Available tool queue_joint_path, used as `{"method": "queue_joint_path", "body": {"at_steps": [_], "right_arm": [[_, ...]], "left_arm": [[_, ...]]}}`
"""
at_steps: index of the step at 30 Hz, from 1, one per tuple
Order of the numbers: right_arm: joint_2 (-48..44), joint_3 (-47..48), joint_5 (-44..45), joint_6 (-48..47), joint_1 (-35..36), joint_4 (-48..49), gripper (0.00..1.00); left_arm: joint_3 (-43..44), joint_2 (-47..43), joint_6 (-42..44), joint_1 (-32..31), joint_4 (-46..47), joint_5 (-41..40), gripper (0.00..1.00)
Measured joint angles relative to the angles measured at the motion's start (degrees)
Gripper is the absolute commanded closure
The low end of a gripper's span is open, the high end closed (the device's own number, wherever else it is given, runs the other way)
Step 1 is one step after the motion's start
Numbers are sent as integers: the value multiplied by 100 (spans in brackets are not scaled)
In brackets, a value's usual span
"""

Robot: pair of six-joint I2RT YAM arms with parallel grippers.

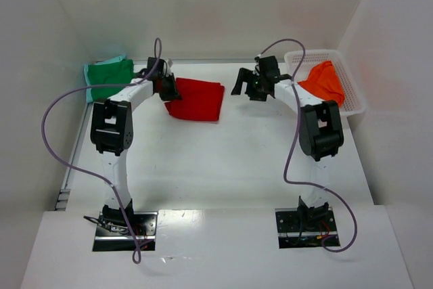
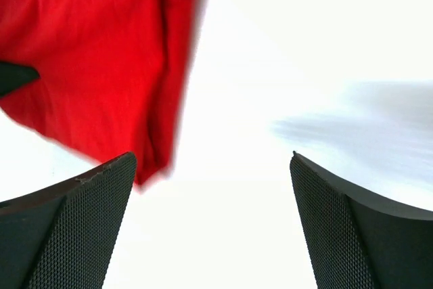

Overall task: Fold and stack the t-shirts
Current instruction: Put the neatly folded tshirt into the corner of the board with the left arm

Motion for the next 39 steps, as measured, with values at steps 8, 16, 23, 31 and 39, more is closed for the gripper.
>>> {"method": "queue_joint_path", "body": {"at_steps": [8, 16, 23, 31, 39], "right_arm": [[-1948, -679, 407, -33, -326, -13, 0], [-2824, -1494, 544, 89, -410, -29, 0], [-3021, -2328, 534, 386, -410, -164, 0], [-3085, -2415, 508, 573, -410, -207, 0], [-3085, -2471, 380, 642, -410, -169, 0]], "left_arm": [[1065, 219, 605, 563, -513, -748, 100], [2413, 876, 1035, 1038, -1107, -1052, 100], [3506, 1251, 1281, 1792, -1688, -980, 100], [3931, 1316, 1374, 2241, -2007, -950, 100], [4420, 1318, 1355, 2447, -2336, -868, 100]]}}
